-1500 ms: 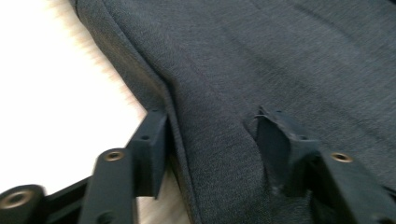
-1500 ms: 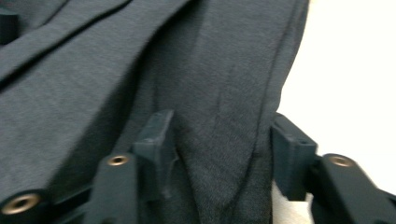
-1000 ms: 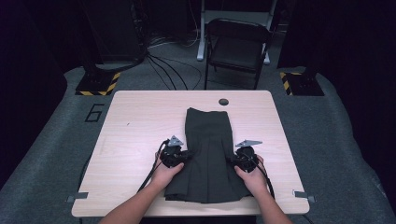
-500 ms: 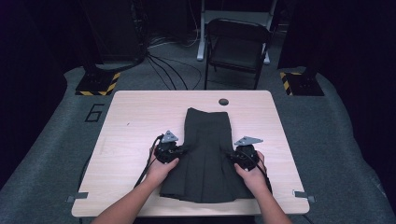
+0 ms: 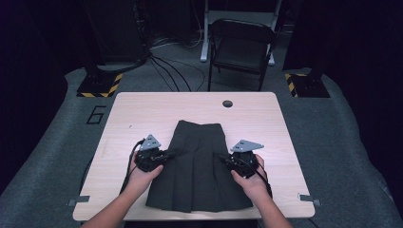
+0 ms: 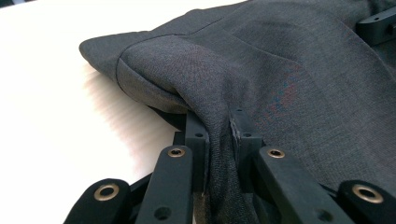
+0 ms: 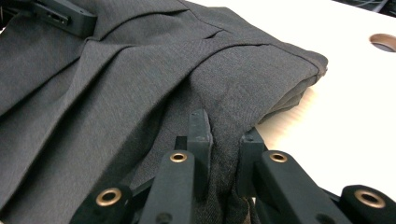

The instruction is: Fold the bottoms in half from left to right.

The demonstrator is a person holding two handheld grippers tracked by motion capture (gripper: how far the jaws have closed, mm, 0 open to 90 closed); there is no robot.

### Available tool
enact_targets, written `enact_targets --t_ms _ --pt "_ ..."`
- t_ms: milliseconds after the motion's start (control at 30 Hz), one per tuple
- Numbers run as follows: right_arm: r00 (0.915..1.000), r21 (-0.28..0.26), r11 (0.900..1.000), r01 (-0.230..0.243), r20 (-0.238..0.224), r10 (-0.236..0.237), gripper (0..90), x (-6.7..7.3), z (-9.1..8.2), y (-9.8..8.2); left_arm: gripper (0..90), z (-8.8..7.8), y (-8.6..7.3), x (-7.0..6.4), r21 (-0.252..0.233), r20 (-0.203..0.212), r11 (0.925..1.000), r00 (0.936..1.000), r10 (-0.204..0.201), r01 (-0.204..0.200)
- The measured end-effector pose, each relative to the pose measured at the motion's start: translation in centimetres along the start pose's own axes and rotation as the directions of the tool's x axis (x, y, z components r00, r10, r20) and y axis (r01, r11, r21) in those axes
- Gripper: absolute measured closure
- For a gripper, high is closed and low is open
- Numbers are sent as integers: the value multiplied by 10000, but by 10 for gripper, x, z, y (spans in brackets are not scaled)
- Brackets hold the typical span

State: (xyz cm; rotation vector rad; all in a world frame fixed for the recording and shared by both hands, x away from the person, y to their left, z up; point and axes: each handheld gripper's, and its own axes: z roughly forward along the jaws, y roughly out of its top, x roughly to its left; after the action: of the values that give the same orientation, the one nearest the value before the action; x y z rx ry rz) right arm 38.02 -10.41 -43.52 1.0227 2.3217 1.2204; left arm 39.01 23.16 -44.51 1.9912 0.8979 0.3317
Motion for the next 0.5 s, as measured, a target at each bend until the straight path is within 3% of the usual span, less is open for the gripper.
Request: enact_targets --t_ms 133,300,400,500 --pt "9986 390 9984 411 -342 -398 798 14 1 -3 804 -12 -15 -3 401 40 9992 10000 -43 42" --pt "9966 1033 9924 666 -562 -610 797 27 7 -14 803 -15 -34 -7 867 -56 9961 9998 176 -170" --pt "9966 1265 9900 620 -620 -545 796 28 14 -20 802 -10 -42 -2 1008 -45 9947 9998 -187 190" --pt "9965 1431 9872 710 -539 -639 792 26 23 -23 800 -3 -47 4 1092 -89 9937 9996 -260 268"
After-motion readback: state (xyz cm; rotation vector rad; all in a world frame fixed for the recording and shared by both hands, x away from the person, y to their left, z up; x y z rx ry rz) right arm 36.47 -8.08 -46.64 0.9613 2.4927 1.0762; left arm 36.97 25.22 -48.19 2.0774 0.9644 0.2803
